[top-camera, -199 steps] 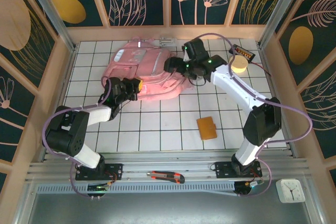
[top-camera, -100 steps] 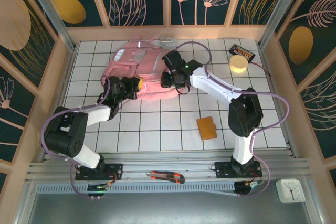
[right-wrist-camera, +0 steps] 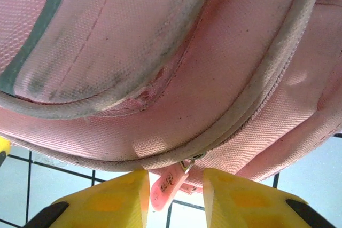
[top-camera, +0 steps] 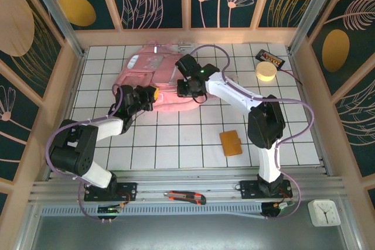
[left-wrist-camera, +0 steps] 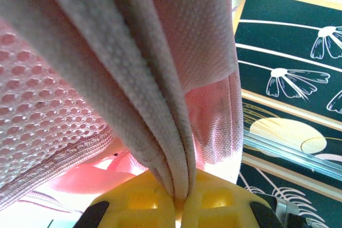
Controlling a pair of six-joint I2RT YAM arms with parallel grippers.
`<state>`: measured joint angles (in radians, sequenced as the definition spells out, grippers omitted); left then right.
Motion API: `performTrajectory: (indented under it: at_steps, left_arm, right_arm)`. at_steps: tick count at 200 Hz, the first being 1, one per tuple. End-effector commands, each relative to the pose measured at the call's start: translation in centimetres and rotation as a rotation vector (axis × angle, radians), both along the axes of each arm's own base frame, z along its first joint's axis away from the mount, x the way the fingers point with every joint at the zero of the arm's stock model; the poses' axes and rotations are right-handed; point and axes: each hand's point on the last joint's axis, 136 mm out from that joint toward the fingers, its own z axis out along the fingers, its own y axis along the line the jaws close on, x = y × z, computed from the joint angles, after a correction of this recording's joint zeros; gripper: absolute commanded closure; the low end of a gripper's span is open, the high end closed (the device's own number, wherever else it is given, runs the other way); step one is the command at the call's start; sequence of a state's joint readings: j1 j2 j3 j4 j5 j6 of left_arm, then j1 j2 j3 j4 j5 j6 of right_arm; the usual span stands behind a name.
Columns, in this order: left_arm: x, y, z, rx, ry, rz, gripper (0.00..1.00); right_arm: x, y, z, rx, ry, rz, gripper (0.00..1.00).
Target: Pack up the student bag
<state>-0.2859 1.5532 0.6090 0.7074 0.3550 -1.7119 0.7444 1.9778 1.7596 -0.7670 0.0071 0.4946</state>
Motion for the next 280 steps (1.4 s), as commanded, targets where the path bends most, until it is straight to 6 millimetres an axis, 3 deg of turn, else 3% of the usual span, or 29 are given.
performTrajectory:
  at_steps: [1,46,121,142,176,214,255,280]
  left_arm:
    - [1.0,-0.8,7.1,-0.100,-0.193,-0.025,1.00]
    - [1.3,-0.9,7.4,-0.096,-0.197,-0.027,1.00]
    - [0.7,-0.6,7.0,-0.080,-0.190,-0.024,1.00]
    - [0.0,-0.4,6.2,-0.056,-0.176,-0.031,1.00]
    - [-1.5,0.4,4.6,0.007,-0.140,-0.044,1.00]
    - [-2.8,1.7,3.2,0.029,-0.114,-0.035,1.00]
    - [-3.4,2.3,3.0,0.047,-0.112,-0.043,1.00]
    - [-3.7,3.5,2.2,0.069,-0.095,-0.033,1.00]
  right_arm:
    - [-0.2,0.0,-0.6,-0.047,-0.004,0.017,0.69]
    - [-0.7,0.0,-1.4,-0.090,-0.011,0.032,0.70]
    - [-0.2,-1.1,-0.8,-0.139,-0.038,0.016,1.00]
    - [-0.3,-2.4,-0.1,-0.181,-0.049,0.008,1.00]
    - [0.0,-6.4,0.6,-0.243,-0.068,-0.029,1.00]
    - [2.0,-9.9,0.4,-0.236,-0.071,-0.058,1.00]
    - [3.6,-9.4,-0.4,-0.206,-0.077,-0.010,1.00]
    - [3.0,-7.4,-0.5,-0.116,-0.058,0.049,1.00]
